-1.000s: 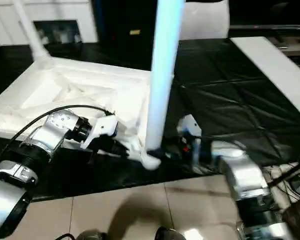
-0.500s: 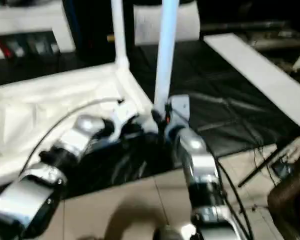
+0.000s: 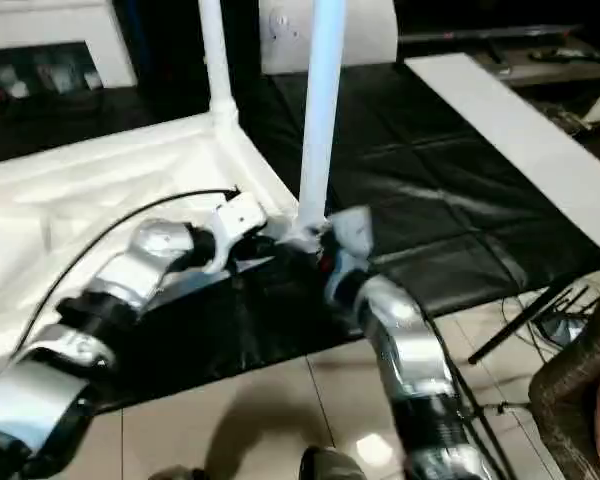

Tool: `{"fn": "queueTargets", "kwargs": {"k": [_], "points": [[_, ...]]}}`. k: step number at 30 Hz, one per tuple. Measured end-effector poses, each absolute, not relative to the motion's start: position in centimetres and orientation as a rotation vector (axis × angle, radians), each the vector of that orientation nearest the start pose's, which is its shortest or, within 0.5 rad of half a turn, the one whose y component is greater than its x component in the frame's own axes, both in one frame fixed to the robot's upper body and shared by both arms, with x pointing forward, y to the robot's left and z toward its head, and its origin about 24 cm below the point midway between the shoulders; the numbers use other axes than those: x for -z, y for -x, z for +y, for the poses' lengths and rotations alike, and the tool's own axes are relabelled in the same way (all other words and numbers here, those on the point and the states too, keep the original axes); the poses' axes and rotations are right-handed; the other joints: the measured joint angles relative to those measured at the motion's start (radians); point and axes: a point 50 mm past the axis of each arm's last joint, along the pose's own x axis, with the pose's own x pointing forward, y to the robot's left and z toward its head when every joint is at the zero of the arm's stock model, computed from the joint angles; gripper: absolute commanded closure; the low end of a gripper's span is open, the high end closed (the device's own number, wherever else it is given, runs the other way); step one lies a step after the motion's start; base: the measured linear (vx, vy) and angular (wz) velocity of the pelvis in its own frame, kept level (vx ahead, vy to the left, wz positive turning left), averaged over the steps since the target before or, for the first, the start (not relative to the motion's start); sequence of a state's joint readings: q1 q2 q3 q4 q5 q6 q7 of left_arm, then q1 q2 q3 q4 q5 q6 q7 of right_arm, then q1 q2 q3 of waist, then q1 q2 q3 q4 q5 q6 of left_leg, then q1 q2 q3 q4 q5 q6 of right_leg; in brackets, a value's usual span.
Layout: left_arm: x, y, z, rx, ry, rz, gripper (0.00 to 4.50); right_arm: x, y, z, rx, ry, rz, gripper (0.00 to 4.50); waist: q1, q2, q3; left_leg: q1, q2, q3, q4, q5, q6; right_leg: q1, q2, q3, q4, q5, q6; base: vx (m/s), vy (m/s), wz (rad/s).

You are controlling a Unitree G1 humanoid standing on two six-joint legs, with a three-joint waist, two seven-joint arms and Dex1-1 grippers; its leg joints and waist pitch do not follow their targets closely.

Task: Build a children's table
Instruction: Rotate leg to tighten

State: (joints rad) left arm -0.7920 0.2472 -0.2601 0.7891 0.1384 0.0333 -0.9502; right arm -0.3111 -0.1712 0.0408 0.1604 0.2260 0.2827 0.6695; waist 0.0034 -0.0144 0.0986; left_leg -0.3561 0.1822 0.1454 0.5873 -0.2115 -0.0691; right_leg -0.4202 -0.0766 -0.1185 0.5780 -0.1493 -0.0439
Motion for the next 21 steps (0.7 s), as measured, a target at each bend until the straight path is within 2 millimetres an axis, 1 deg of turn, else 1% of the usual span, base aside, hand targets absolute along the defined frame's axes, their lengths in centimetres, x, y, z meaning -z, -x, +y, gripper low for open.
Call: {"fn": "queueTargets", "kwargs": {"k": [2, 3, 4, 5, 7, 8, 9, 13, 15, 16, 17, 19, 21], "points": [[-7.9, -35.4, 11.1, 1.18, -0.56, 0.321, 4.5, -7.3, -29.5, -13.7, -0.821, -0.036, 0.12, 0.65, 0.003, 0.0, 0.0, 0.0, 0.0, 0.0, 0.0, 0.0, 0.0, 0.0, 0.0, 0.0, 0.0, 0.0, 0.0, 0.0, 0.0, 0.0], [-7.9, -35.1, 11.7, 1.22, -0.581, 0.323, 4.5, -7.6, -29.3, -14.8, -0.838, -0.009, 0.118, 0.56, 0.005, -0.001, 0.0, 0.001, 0.0, 0.0, 0.0, 0.0, 0.0, 0.001, 0.0, 0.0, 0.0, 0.0, 0.0, 0.0, 0.0, 0.0], [-7.9, -35.0, 12.0, 1.245, -0.594, 0.323, 4.5, -7.7, -29.1, -15.5, -0.845, 0.0, 0.122, 0.37, 0.009, -0.002, 0.001, 0.002, 0.0, 0.0, 0.0, 0.0, 0.0, 0.002, 0.0, 0.0, -0.001, 0.0, 0.0, 0.0, 0.0, 0.0], [-7.9, -34.9, 12.2, 1.27, -0.603, 0.325, 4.5, -7.7, -28.9, -16.0, -0.86, 0.005, 0.127, 0.31, 0.014, -0.002, 0.001, 0.002, 0.0, 0.001, 0.0, 0.0, 0.0, 0.002, 0.0, 0.0, -0.001, 0.0, 0.0, 0.0, 0.0, 0.0], [-7.9, -34.5, 12.6, 1.342, -0.608, 0.335, 4.5, -7.9, -28.0, -17.1, -0.945, 0.041, 0.153, 0.27, 0.029, -0.002, 0.001, 0.002, 0.0, 0.002, 0.0, 0.0, 0.0, 0.002, 0.0, 0.001, -0.001, 0.0, 0.0, 0.0, 0.0, 0.0], [-7.9, -34.4, 12.7, 1.37, -0.607, 0.339, 4.5, -8.0, -27.7, -17.6, -0.977, 0.052, 0.164, 0.1, 0.034, -0.003, 0.001, 0.003, 0.0, 0.002, 0.001, 0.0, 0.0, 0.003, -0.001, 0.001, -0.001, 0.0, 0.0, 0.0, 0.0, 0.0], [-8.0, -34.2, 12.8, 1.395, -0.608, 0.345, 4.5, -8.2, -27.5, -18.0, -1.001, 0.066, 0.173, 0.1, 0.037, -0.003, 0.002, 0.003, 0.0, 0.003, 0.001, 0.0, 0.0, 0.003, -0.001, 0.001, -0.002, 0.0, 0.0, 0.0, 0.0, 0.0], [-8.1, -33.7, 13.3, 1.507, -0.629, 0.372, 4.5, -8.8, -26.9, -19.0, -1.078, 0.115, 0.203, 0.1, 0.043, -0.003, 0.002, 0.003, 0.0, 0.003, 0.0, 0.0, 0.0, 0.003, -0.001, 0.001, -0.001, 0.0, 0.0, 0.0, 0.0, 0.0], [-8.1, -33.5, 13.3, 1.552, -0.632, 0.38, 4.5, -8.9, -26.8, -19.1, -1.091, 0.129, 0.209, 0.1, 0.05, -0.003, 0.002, 0.004, 0.001, 0.003, 0.0, 0.0, 0.0, 0.003, -0.001, 0.001, -0.001, 0.0, 0.0, 0.0, 0.0, 0.0], [-8.1, -33.4, 13.3, 1.57, -0.636, 0.38, 4.5, -8.8, -26.8, -19.0, -1.104, 0.13, 0.211, 0.1, 0.053, -0.003, 0.002, 0.004, 0.001, 0.004, 0.0, 0.0, 0.0, 0.003, -0.001, 0.001, -0.001, 0.0, 0.0, 0.0, 0.0, 0.0], [-8.1, -33.3, 13.2, 1.592, -0.641, 0.384, 4.5, -8.7, -26.7, -18.8, -1.124, 0.129, 0.217, 0.36, 0.055, -0.003, 0.002, 0.004, 0.001, 0.004, 0.0, 0.0, 0.0, 0.003, -0.001, 0.001, -0.001, 0.0, 0.0, 0.0, 0.0, 0.0], [-8.0, -33.0, 12.9, 1.643, -0.654, 0.384, 4.5, -8.4, -26.6, -18.2, -1.175, 0.124, 0.232, 0.36, 0.059, -0.003, 0.002, 0.004, 0.002, 0.005, 0.001, 0.0, 0.0, 0.003, -0.001, 0.001, -0.001, 0.0, 0.0, 0.0, 0.0, 0.0], [-8.0, -32.8, 12.6, 1.687, -0.665, 0.385, 4.5, -8.4, -26.9, -17.5, -1.227, 0.127, 0.239, 0.56, 0.061, -0.003, 0.002, 0.004, 0.001, 0.006, 0.001, 0.0, 0.0, 0.003, -0.002, 0.001, -0.001, 0.0, 0.0, 0.0, 0.0, 0.0]]}}
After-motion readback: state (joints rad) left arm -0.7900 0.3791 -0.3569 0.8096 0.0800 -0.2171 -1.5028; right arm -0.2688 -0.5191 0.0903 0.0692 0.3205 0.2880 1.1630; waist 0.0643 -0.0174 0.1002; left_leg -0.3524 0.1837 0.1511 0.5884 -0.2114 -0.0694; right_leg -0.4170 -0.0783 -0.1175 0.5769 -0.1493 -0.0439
